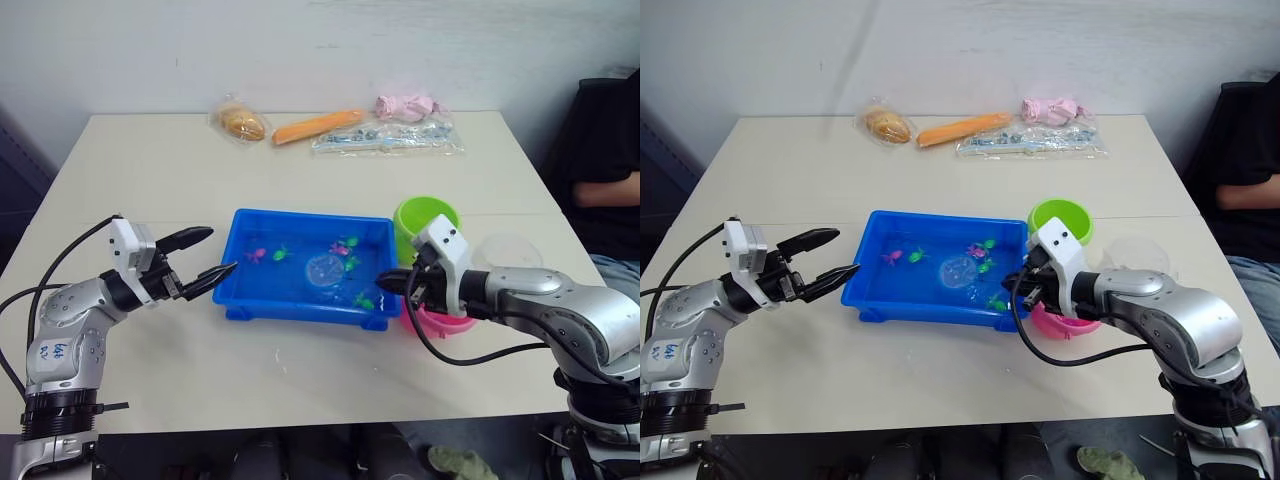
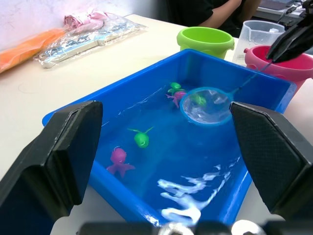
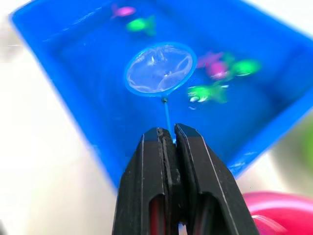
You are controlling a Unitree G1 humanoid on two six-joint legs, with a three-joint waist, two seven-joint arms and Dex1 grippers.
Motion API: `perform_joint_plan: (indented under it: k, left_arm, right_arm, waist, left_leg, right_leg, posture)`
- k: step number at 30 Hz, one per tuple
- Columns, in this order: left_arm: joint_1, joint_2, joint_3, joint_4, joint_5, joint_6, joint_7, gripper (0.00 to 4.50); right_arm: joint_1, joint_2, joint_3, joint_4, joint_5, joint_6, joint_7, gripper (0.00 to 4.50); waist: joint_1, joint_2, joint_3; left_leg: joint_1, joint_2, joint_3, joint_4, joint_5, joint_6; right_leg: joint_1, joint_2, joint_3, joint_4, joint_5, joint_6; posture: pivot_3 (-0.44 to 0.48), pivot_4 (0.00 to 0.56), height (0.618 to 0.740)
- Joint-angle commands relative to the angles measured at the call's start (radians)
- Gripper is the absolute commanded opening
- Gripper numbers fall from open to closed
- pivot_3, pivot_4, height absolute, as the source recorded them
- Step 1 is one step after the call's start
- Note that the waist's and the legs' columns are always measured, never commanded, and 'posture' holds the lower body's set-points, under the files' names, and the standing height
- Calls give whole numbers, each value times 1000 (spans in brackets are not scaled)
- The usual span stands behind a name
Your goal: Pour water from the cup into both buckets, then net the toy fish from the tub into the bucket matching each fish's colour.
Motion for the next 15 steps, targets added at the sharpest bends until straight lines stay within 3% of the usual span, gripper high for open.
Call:
perform_joint_plan:
  k: [1, 15]
  left_arm:
    - [-4, 0, 1, -18, -9, -4, -8, 4467]
    - [-4, -6, -11, -5, -6, -13, -20, 4467]
  right_arm:
    - [4, -3, -59, -37, 33, 89, -38, 0]
    - [-20, 48, -130, -7, 19, 227, -143, 0]
  waist:
    - [0, 0, 0]
    - [-1, 0, 0]
  left_leg:
    - [0, 0, 0, 0, 0, 0]
    - [0, 0, 0, 0, 0, 0]
  right_leg:
    - [0, 0, 0, 0, 0, 0]
    - [0, 0, 0, 0, 0, 0]
  posture:
    - [0, 150, 740]
    - [0, 150, 740]
